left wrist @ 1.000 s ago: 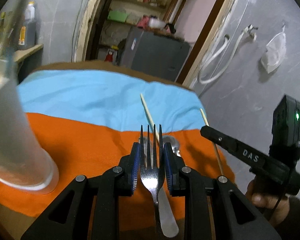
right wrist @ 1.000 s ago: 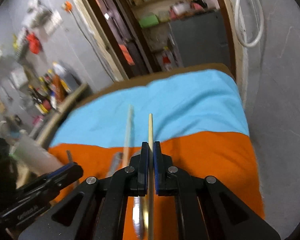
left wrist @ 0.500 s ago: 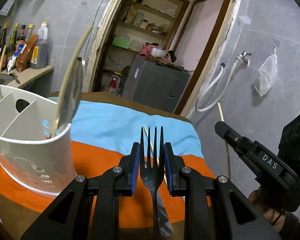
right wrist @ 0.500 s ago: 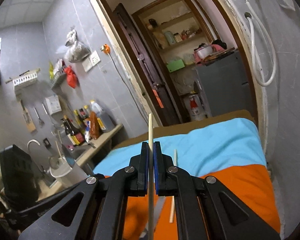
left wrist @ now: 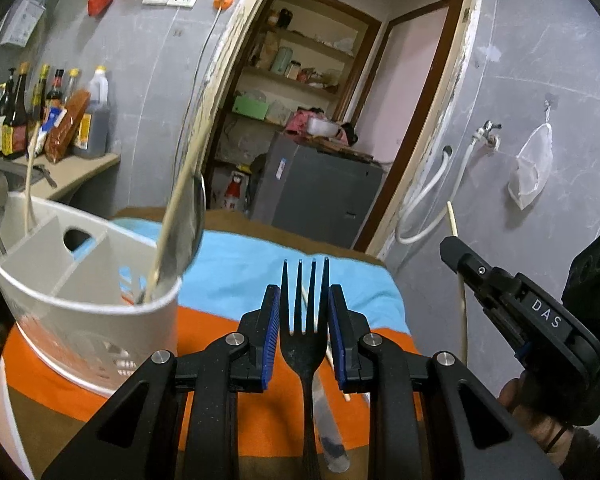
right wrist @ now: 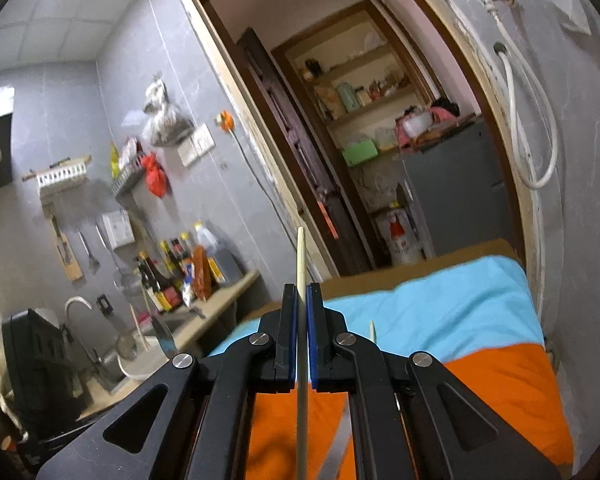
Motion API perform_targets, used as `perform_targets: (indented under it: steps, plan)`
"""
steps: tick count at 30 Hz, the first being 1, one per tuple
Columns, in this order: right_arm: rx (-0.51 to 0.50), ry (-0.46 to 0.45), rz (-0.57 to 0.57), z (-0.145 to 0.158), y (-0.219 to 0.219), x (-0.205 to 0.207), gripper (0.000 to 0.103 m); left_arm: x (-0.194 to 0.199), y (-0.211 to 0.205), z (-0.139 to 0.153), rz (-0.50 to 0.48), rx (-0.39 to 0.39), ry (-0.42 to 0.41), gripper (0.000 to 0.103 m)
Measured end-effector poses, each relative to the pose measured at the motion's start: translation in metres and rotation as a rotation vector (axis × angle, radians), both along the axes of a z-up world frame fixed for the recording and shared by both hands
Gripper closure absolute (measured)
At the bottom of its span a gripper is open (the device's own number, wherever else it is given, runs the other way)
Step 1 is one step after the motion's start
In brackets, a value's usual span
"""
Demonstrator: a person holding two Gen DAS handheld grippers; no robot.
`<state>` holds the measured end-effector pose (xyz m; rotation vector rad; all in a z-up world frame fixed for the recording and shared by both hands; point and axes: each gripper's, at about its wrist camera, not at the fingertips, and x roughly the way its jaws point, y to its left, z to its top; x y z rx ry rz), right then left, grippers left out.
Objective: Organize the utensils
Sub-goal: 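Lift the fork and chopstick up toward the white caddy, then lower the fork and chopstick into the white caddy and open both grippers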
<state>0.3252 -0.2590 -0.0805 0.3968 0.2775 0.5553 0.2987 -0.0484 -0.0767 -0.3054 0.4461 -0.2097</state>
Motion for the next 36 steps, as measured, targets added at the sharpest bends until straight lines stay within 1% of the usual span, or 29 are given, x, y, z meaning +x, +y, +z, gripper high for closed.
perform_targets:
  steps: [7, 14, 19, 23, 27, 30, 36]
  plan:
    - [0.029, -0.093, 0.002, 0.032, 0.017, 0.001, 0.1, -0.009, 0.019, 0.039, 0.028, -0.014, -0.058, 0.084]
    - [0.066, -0.148, 0.061, 0.06, 0.048, 0.007, 0.1, -0.023, 0.051, 0.078, 0.081, -0.012, -0.115, 0.084]
    - [0.092, -0.172, 0.105, 0.077, 0.069, 0.011, 0.1, -0.034, 0.072, 0.101, 0.123, -0.007, -0.137, 0.084]
    - [0.111, -0.19, 0.141, 0.09, 0.09, 0.016, 0.1, -0.041, 0.097, 0.12, 0.173, -0.011, -0.149, 0.084]
    - [0.137, -0.213, 0.164, 0.099, 0.111, 0.018, 0.1, -0.047, 0.125, 0.132, 0.222, -0.024, -0.156, 0.084]
    - [0.163, -0.236, 0.173, 0.102, 0.126, 0.019, 0.1, -0.052, 0.146, 0.137, 0.263, -0.014, -0.162, 0.084]
    - [0.165, -0.267, 0.168, 0.099, 0.161, 0.018, 0.1, -0.056, 0.182, 0.134, 0.336, 0.005, -0.167, 0.084]
